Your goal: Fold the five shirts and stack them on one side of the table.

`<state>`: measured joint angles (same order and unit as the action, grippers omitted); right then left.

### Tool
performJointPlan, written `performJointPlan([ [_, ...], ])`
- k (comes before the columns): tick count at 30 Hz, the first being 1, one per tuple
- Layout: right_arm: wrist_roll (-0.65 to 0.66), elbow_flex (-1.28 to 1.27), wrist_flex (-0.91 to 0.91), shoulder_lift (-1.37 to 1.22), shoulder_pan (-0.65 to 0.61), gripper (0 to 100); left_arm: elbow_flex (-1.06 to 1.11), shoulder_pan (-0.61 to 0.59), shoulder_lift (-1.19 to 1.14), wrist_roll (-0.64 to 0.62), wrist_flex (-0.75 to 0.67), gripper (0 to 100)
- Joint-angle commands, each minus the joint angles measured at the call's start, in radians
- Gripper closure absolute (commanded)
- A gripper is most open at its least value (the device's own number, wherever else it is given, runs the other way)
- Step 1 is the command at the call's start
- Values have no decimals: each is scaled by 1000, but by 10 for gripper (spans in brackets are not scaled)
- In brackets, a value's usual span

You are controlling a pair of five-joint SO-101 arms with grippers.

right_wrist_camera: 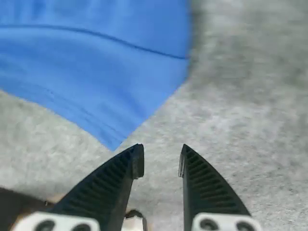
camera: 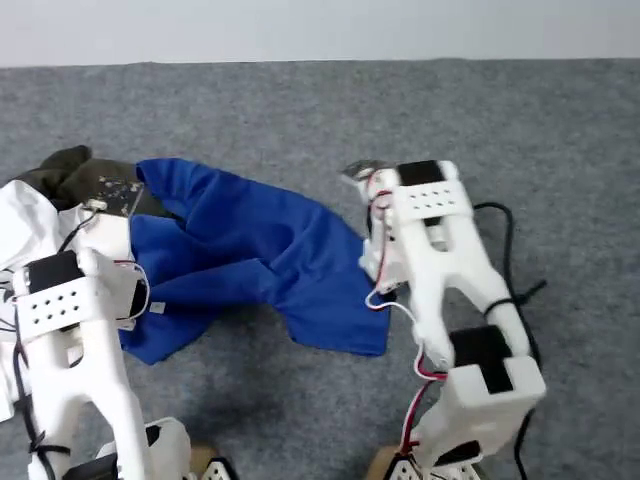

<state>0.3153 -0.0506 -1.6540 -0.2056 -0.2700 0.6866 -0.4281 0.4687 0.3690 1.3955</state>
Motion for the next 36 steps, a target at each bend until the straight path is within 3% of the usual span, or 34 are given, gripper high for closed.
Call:
performJointPlan([
  [1,9,49,-28,-5,-45,861,-24,-9,20,-20,-29,996],
  [8,6,-32,-16,-10,-110,782,58,-11,21,-21,-115,996],
  [15,6,-100,27,-10,-197,780,122,-11,21,-20,-196,995],
  [24,0,-226,133,-13,-305,780,120,-11,21,-15,-196,995],
  [36,3,-160,199,-303,-246,809,122,-11,21,-15,-196,995],
])
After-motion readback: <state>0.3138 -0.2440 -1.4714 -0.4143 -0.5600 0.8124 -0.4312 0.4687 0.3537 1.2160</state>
